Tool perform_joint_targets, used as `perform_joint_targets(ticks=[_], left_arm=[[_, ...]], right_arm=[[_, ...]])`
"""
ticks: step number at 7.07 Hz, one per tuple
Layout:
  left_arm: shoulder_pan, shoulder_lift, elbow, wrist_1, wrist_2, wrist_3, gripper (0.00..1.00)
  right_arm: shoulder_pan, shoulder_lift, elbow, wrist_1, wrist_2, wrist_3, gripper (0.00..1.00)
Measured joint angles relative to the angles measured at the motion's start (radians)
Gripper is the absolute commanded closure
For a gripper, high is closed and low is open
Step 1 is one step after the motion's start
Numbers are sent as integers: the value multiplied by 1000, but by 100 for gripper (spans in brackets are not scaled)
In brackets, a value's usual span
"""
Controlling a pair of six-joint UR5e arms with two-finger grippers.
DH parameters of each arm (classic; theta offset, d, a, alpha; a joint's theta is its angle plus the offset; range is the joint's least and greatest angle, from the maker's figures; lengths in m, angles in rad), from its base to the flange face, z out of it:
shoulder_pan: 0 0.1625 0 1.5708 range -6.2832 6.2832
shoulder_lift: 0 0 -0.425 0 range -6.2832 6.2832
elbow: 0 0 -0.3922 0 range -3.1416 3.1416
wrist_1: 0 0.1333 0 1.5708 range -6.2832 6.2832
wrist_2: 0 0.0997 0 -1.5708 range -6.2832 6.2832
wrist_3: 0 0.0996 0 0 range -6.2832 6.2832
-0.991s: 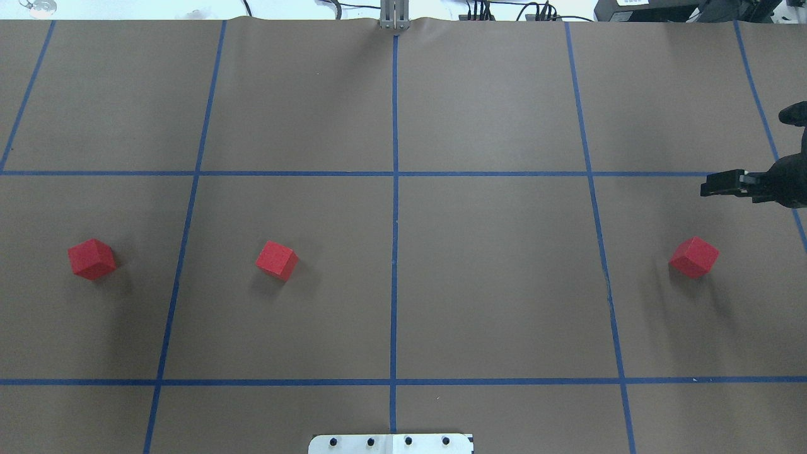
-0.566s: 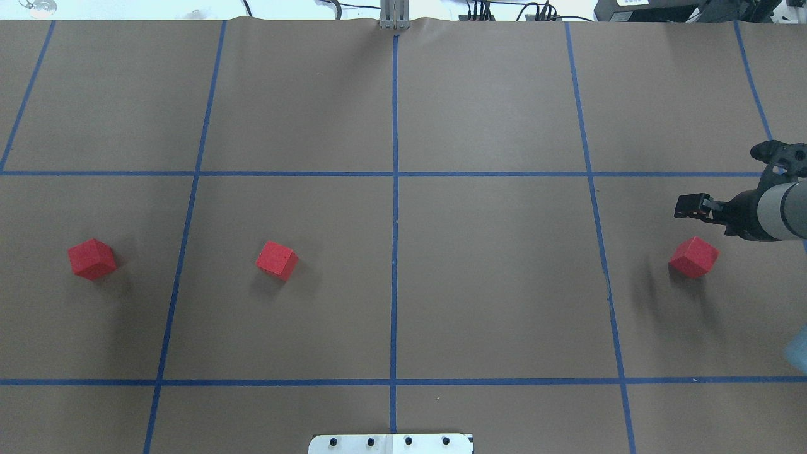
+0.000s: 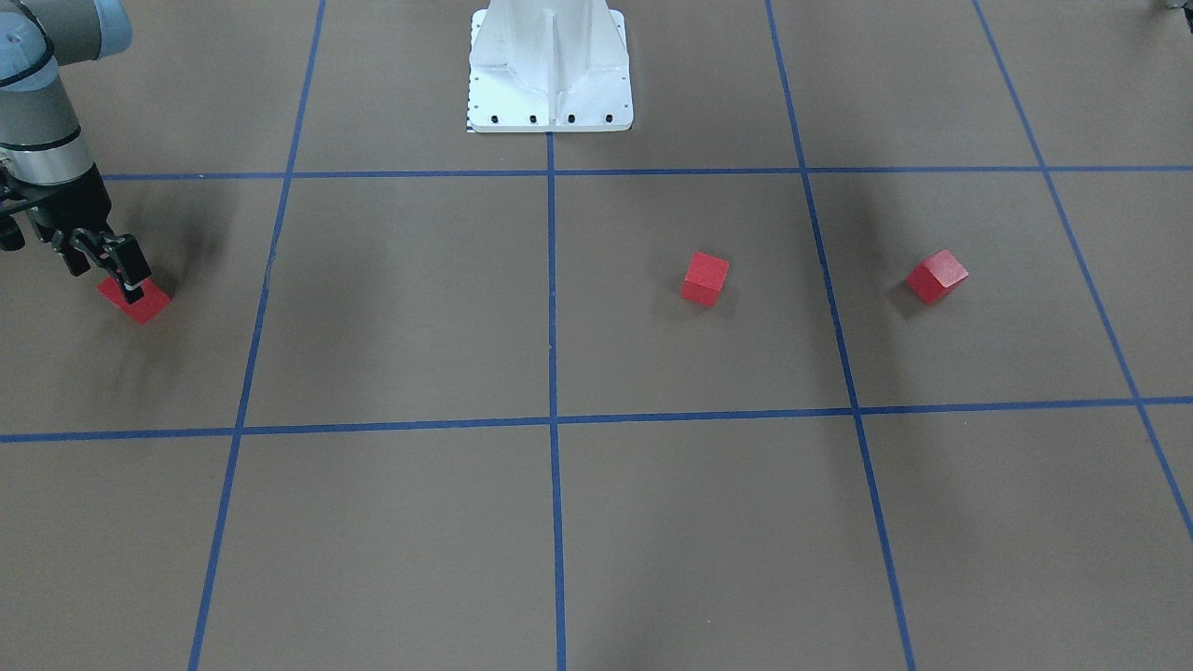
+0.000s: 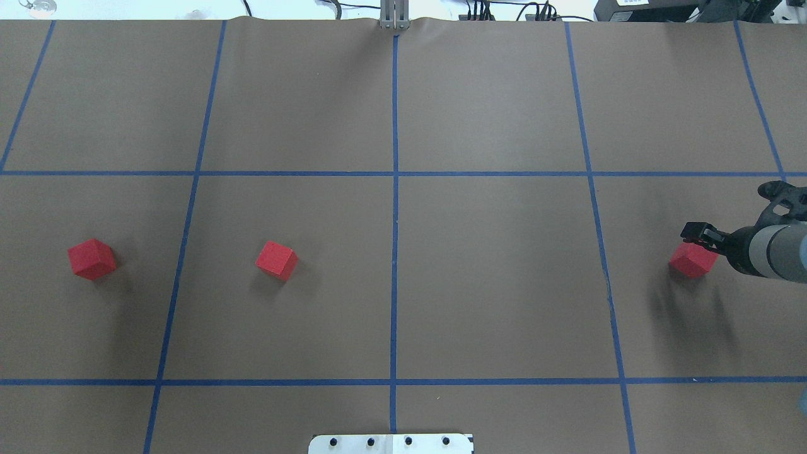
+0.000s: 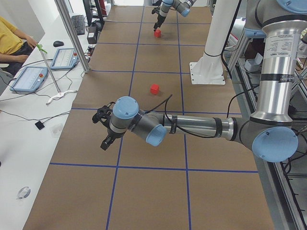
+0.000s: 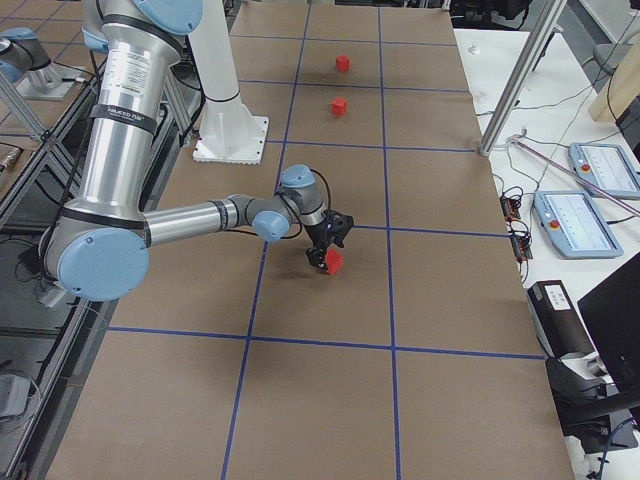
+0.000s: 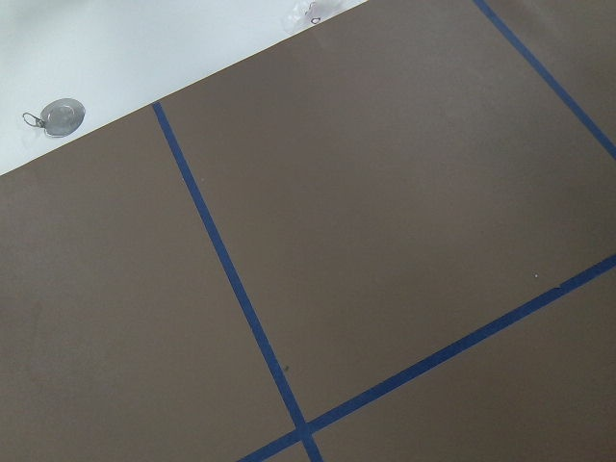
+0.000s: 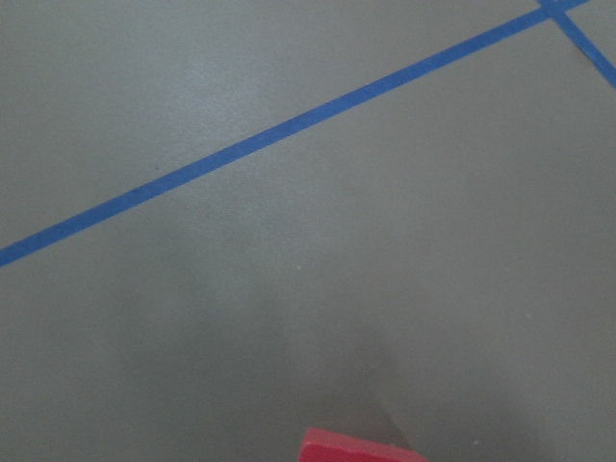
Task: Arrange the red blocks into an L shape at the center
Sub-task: 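Move the right gripper down over the red cube nearest it, then close the right gripper on the red cube and lift it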
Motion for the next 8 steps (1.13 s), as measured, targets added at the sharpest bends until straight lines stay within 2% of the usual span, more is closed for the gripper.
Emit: perform_joint_targets(ticks=[5,8], left_arm=[[0,5,2,-15,0,1,0],[0,7,5,-16,0,1,0]], right_arm=[[-38,10,18,-40,-37,61,7],[-63,65,22,-165,-63,61,22]])
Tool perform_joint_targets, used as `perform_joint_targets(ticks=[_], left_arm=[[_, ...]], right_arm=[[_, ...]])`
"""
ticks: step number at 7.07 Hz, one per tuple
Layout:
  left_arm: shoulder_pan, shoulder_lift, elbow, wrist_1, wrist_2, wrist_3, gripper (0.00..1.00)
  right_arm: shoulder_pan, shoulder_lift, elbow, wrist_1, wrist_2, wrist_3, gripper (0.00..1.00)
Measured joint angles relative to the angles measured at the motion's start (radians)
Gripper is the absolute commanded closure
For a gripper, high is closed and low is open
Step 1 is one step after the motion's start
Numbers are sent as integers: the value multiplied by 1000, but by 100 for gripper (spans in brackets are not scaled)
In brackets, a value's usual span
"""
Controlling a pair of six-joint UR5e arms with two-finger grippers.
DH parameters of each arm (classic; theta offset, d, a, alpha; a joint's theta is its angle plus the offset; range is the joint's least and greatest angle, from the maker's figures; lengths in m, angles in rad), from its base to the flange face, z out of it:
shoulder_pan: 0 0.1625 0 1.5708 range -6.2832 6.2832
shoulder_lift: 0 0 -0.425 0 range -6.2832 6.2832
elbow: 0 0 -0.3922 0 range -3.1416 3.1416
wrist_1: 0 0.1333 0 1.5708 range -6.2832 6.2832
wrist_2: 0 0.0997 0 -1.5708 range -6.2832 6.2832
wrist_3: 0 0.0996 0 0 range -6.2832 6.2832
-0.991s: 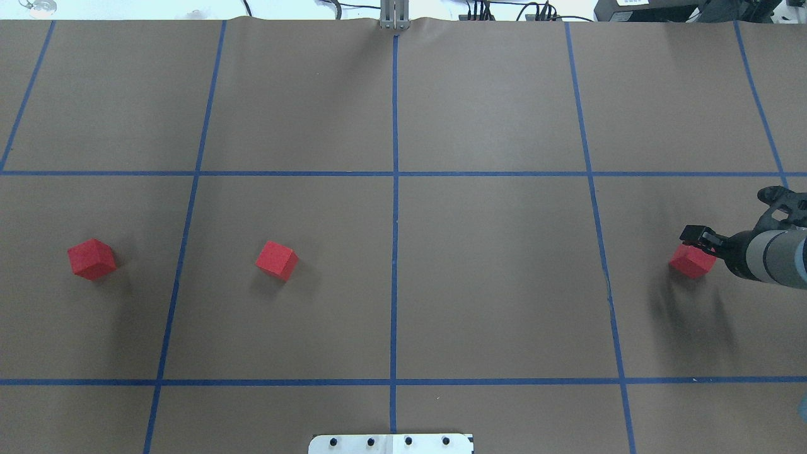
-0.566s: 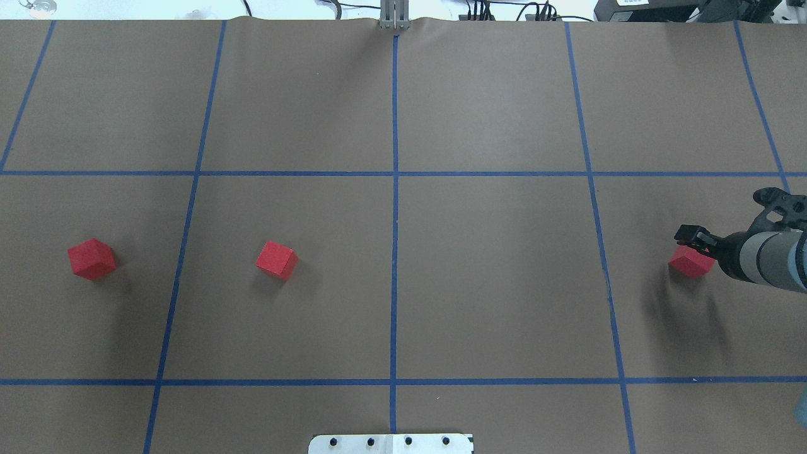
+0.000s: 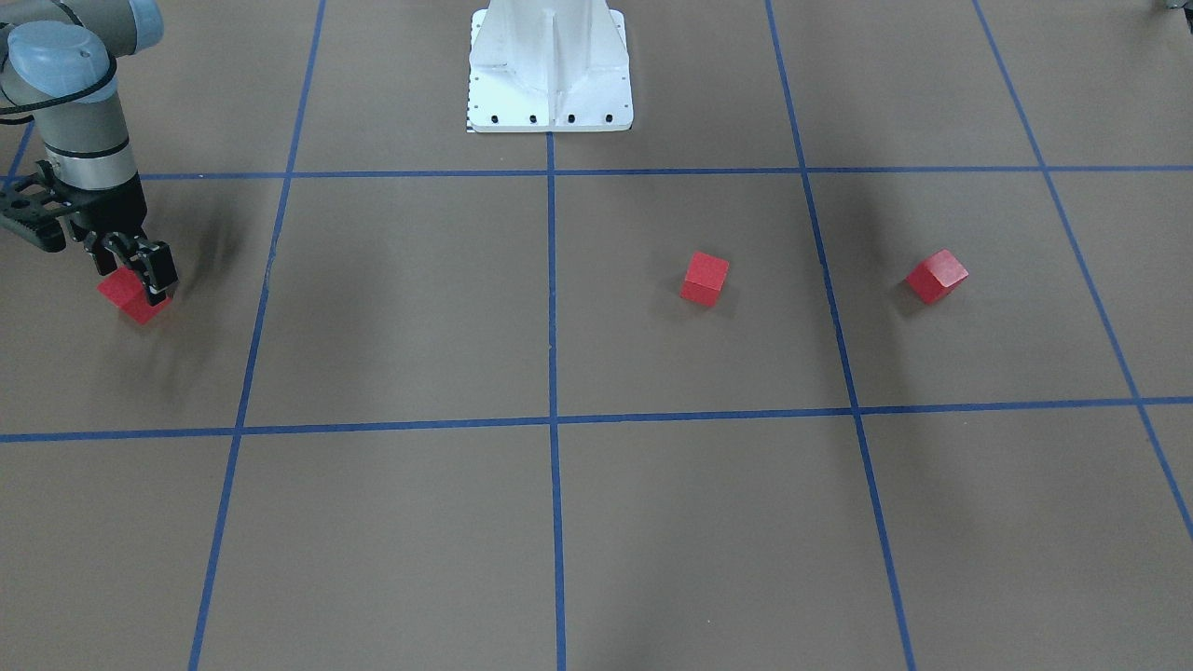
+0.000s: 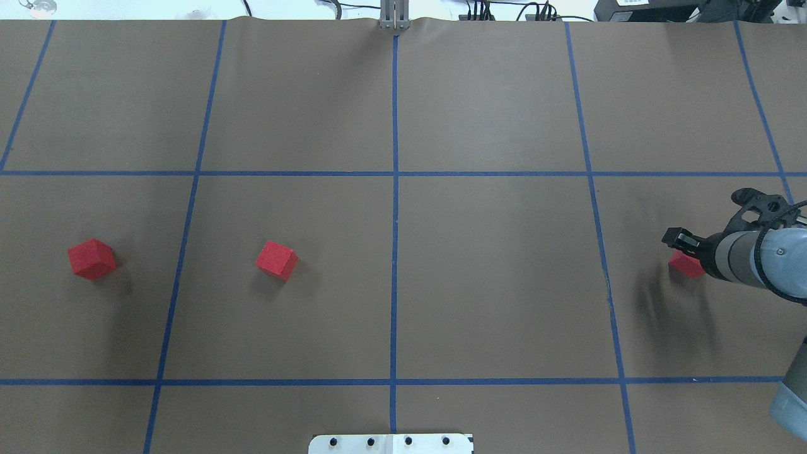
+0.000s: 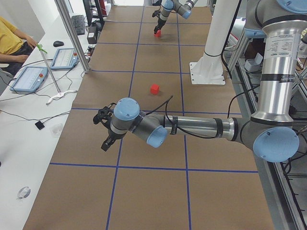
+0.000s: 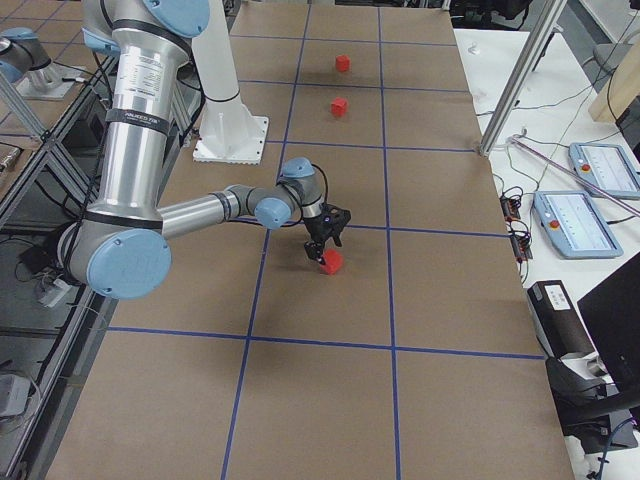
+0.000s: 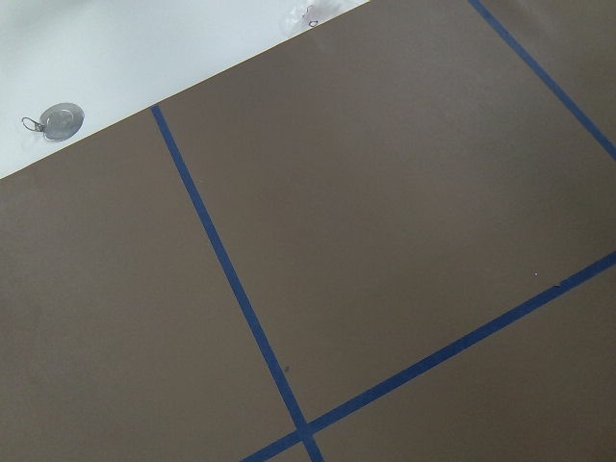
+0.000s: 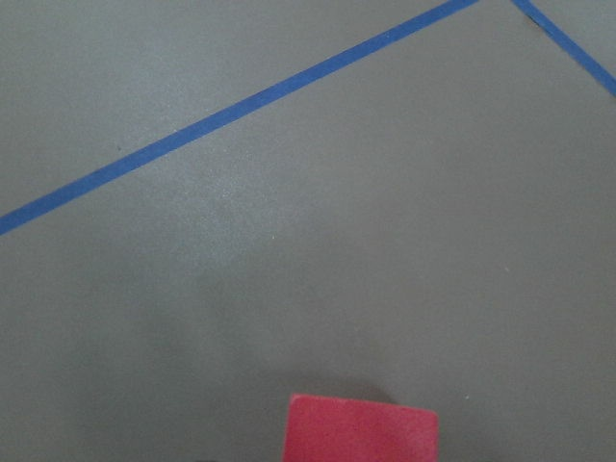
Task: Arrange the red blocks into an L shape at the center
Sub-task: 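Close the right gripper on the red cube and lift it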
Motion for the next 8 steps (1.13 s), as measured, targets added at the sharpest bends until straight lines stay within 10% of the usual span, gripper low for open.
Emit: perform_joint_targets(ticks=[1,3,8], left_arm=[[0,0,0,0,0,0,0],[0,0,1,0,0,0,0],[0,0,1,0,0,-1,0]], right_arm=[[-2,3,1,-13,-4,0,31],[-2,2,4,-18,-7,0,91],[9,25,105,-24,-25,-179,100]])
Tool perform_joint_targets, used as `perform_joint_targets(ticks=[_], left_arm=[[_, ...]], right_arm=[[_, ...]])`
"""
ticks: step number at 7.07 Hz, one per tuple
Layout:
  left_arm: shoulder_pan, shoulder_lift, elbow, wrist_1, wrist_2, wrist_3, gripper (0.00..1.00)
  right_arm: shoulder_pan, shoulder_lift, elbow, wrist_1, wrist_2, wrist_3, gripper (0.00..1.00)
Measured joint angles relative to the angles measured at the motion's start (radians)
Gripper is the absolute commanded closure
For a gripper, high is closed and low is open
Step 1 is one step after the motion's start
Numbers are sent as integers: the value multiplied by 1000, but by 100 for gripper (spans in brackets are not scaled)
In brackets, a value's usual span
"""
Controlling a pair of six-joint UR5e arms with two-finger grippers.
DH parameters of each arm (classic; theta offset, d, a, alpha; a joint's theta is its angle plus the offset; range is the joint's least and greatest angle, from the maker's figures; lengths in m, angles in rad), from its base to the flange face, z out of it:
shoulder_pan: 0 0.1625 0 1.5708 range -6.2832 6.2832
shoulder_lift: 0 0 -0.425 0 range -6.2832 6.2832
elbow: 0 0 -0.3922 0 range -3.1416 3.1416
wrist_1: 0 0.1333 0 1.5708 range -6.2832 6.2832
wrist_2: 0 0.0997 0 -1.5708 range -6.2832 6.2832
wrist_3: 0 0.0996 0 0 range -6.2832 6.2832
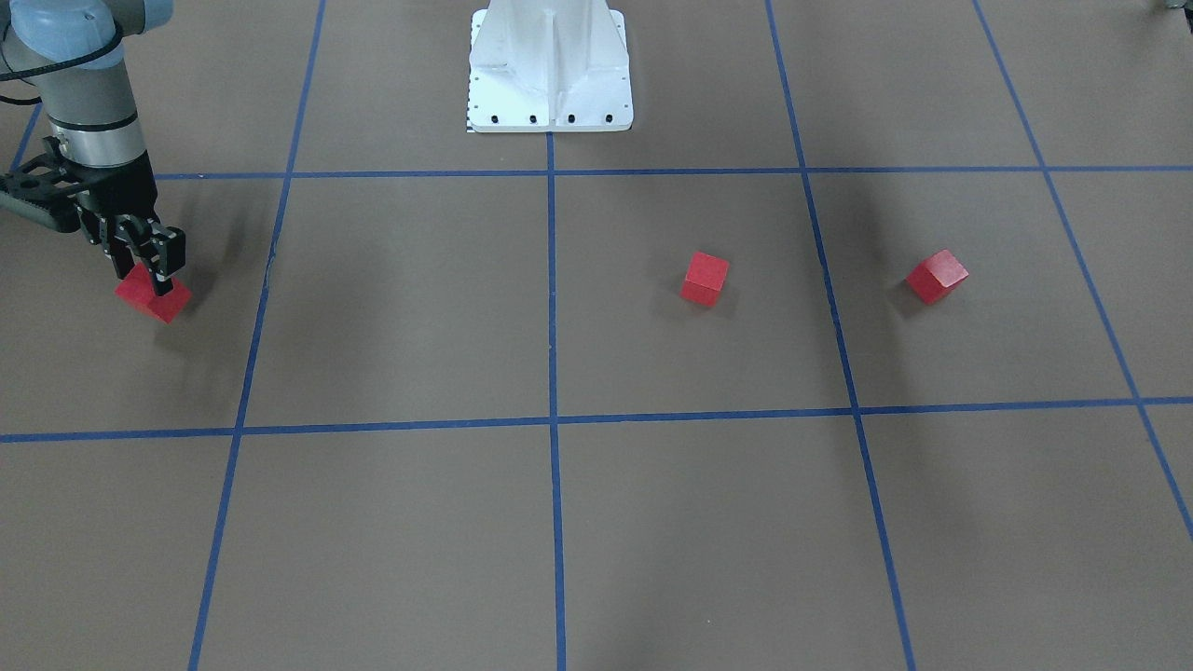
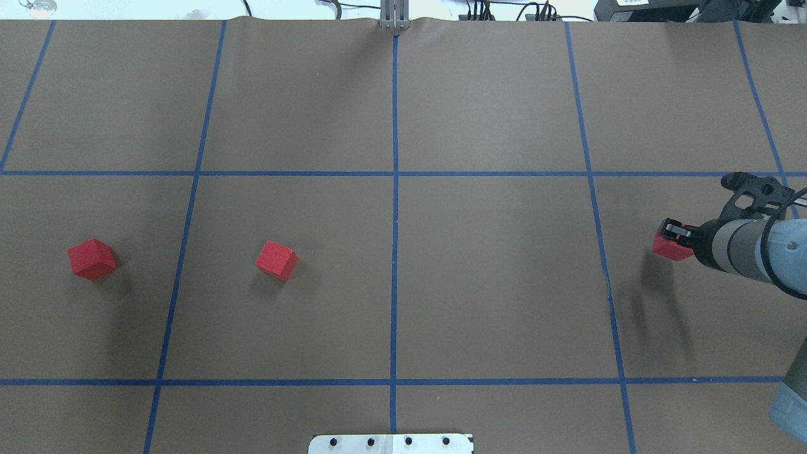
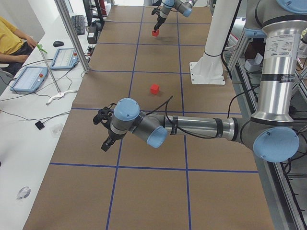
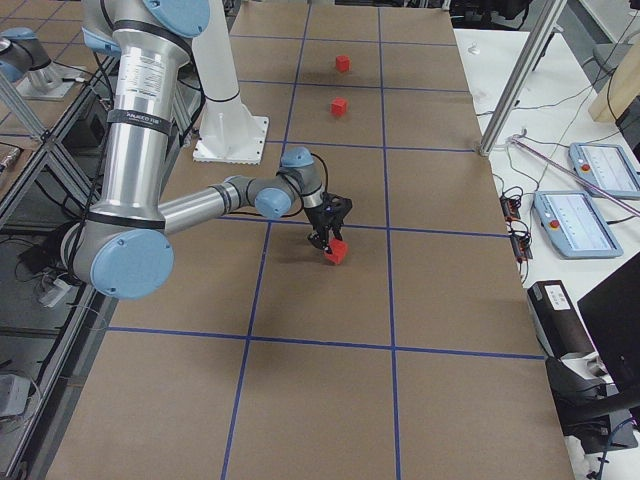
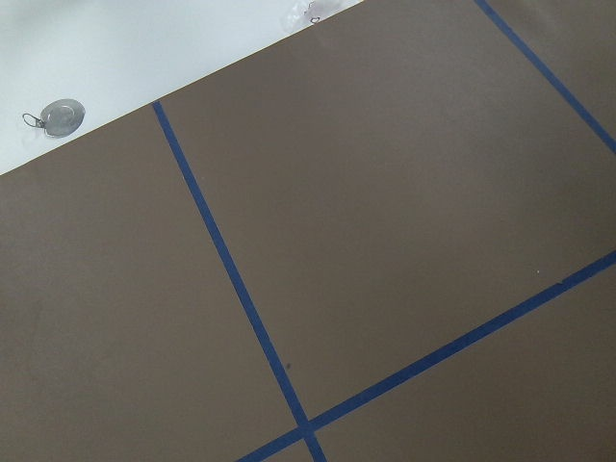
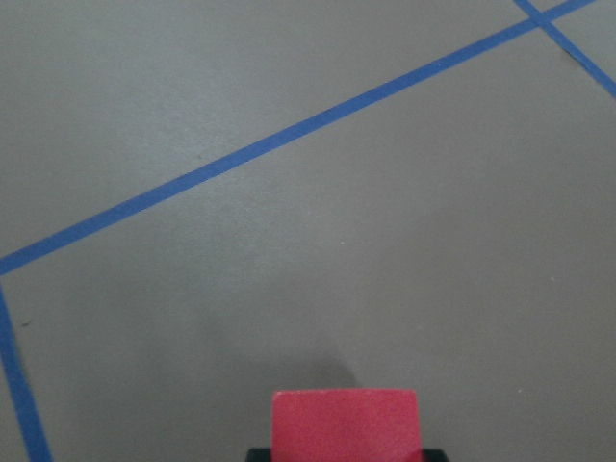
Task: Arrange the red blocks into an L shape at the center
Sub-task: 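Close the right gripper on the red cube and lift it, then carry the red cube with the right gripper to the table center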
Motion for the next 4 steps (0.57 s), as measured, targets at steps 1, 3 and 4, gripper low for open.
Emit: perform_joint_targets(ticks=[1,3,4], left_arm=[[0,0,1,0,0,0,0],[0,1,3,0,0,-1,0],[0,1,3,0,0,-1,0]], right_arm=[[-7,42,10,-1,-17,-115,100],[-90,179,6,-28,-100,-244,100],[-134,312,-4,-133,-128,-270,100]])
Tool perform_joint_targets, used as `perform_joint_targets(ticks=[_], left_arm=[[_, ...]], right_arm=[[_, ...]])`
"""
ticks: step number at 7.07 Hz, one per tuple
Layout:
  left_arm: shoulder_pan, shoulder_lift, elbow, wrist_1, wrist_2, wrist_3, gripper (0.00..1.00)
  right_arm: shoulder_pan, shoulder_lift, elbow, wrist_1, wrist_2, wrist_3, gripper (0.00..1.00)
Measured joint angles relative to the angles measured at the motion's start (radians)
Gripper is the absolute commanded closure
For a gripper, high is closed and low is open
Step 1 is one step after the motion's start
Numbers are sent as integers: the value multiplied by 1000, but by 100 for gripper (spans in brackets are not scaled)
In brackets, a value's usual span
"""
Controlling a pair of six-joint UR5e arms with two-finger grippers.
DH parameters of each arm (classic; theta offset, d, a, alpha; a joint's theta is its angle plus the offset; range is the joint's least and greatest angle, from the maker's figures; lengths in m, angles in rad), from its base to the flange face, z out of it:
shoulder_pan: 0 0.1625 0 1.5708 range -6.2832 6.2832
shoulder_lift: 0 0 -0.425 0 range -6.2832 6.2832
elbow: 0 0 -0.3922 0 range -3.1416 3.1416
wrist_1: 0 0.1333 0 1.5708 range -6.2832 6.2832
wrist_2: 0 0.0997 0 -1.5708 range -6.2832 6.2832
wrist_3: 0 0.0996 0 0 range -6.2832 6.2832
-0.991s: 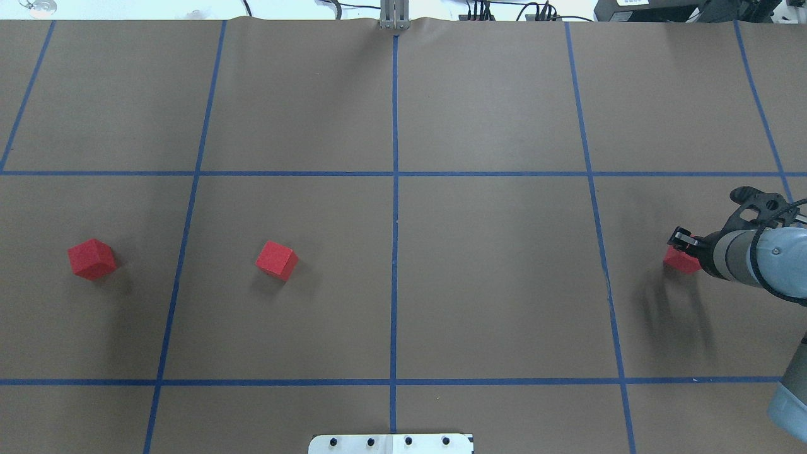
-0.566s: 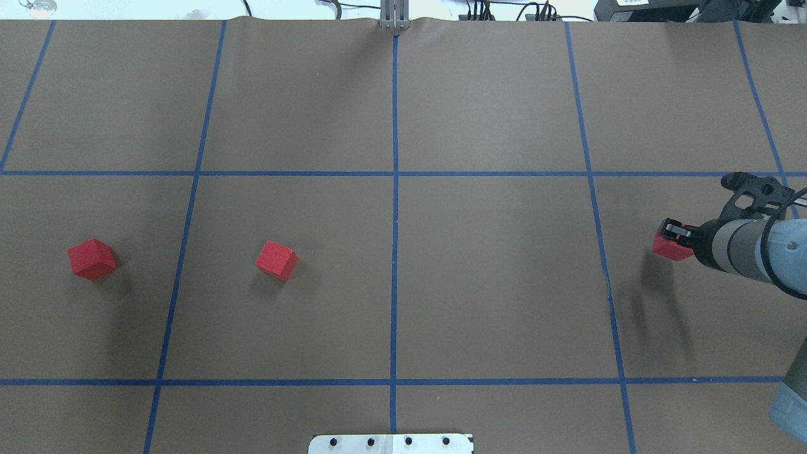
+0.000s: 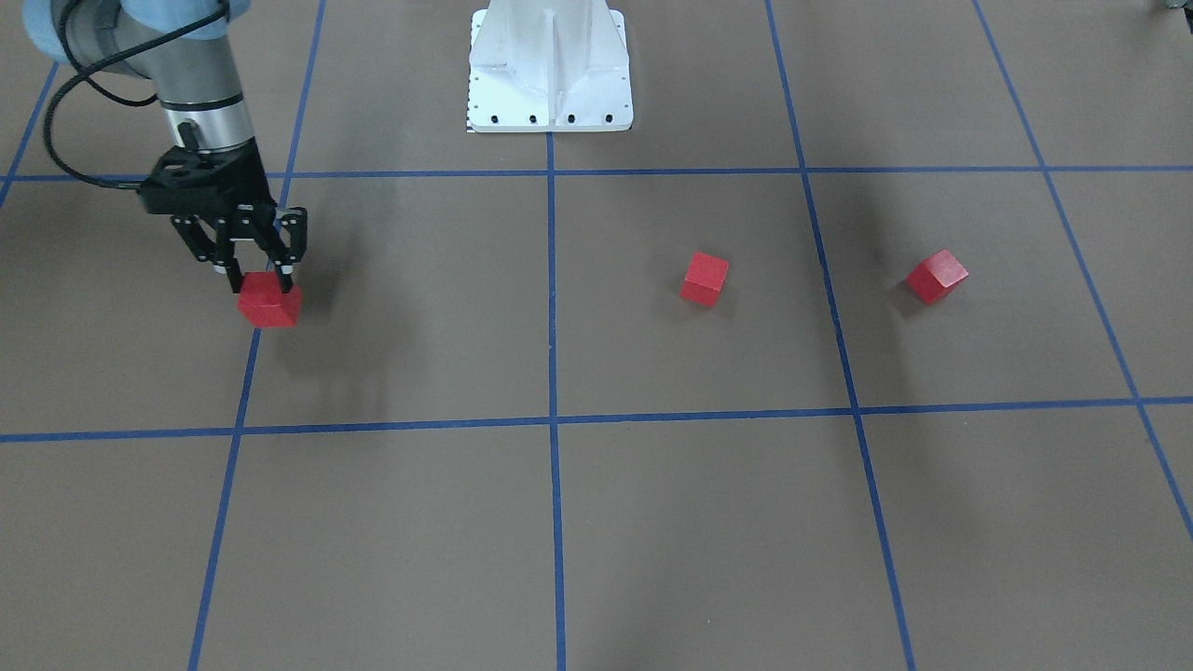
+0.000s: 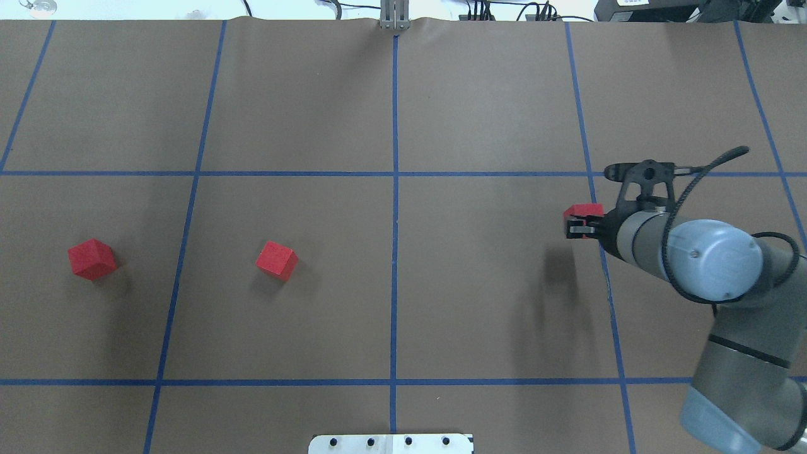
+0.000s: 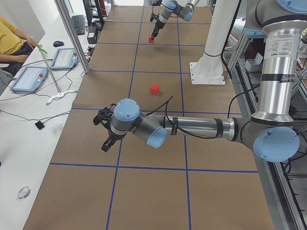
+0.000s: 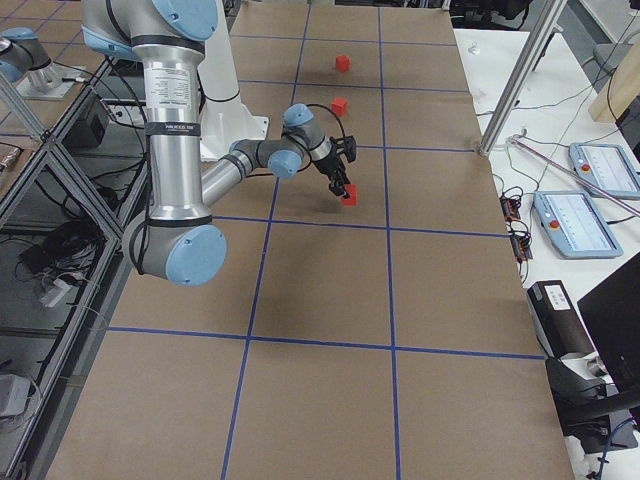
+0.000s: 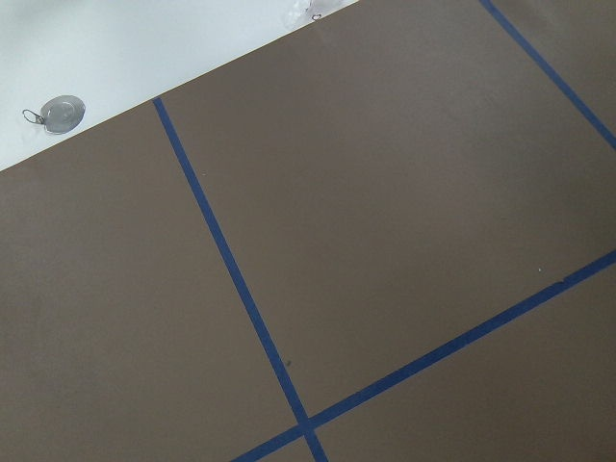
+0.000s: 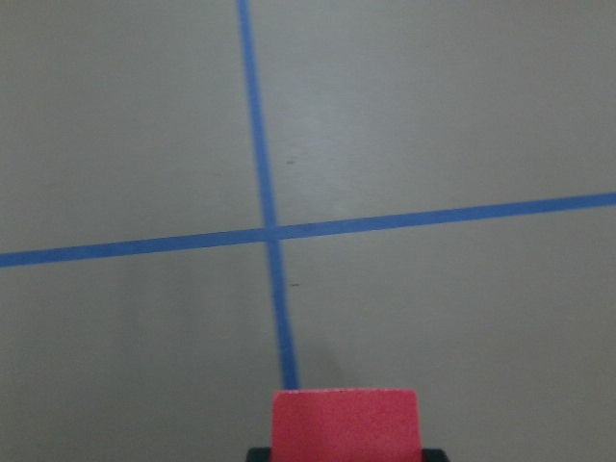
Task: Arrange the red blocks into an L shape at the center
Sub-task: 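Carry the red cube with the right gripper to the table center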
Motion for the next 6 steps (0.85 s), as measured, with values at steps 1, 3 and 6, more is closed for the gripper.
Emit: perform_joint_targets(ticks=[1,3,6], left_arm=[[0,0,1,0,0,-1,0],[0,0,5,0,0,-10,0],[0,0,12,0,0,-14,0]], right_arm=[[-39,151,-24,-134,-21,-6,100],[-98,391,-151,-260,-45,14,100],[-162,582,-361,-277,-48,109,95]])
